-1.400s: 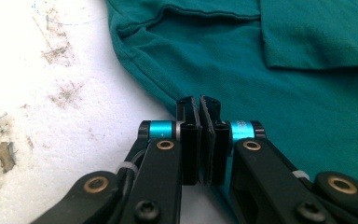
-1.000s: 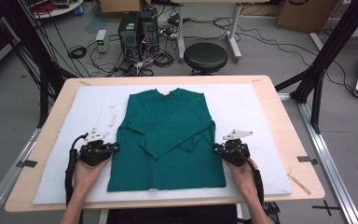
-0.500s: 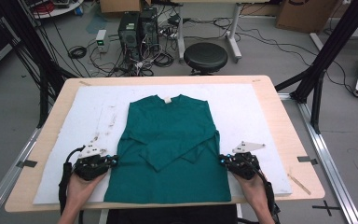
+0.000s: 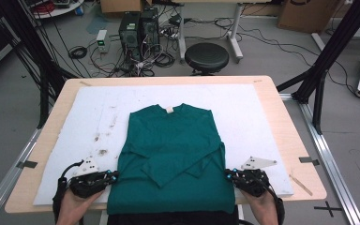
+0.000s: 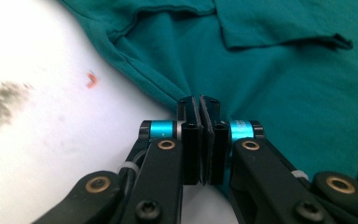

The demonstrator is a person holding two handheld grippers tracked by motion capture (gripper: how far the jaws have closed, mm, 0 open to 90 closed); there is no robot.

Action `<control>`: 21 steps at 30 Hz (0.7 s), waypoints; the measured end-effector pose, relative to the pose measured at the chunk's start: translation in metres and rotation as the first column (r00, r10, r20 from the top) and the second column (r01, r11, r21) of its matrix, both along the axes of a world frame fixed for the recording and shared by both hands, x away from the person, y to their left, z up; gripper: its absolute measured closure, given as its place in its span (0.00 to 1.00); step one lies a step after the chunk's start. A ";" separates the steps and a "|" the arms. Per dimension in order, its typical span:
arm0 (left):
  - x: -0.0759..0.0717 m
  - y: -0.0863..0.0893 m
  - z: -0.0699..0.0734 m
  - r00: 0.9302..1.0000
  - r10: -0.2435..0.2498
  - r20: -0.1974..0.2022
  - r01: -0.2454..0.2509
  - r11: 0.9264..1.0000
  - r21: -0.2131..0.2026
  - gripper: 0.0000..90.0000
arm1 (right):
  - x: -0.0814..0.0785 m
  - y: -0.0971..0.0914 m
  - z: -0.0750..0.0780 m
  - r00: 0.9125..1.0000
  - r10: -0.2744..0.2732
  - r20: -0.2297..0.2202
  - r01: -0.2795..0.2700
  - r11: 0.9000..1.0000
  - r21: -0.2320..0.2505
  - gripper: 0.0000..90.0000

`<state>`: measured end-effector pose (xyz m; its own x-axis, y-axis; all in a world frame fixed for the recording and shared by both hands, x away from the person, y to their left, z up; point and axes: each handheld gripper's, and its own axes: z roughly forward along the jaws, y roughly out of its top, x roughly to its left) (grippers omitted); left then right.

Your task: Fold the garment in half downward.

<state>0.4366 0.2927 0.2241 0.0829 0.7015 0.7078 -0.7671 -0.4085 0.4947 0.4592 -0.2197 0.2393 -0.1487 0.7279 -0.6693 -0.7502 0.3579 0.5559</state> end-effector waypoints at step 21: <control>-0.003 0.009 -0.009 0.998 -0.054 -0.027 0.054 0.998 0.009 0.74 | 0.000 -0.011 -0.018 0.998 0.055 -0.008 -0.054 0.998 0.030 0.58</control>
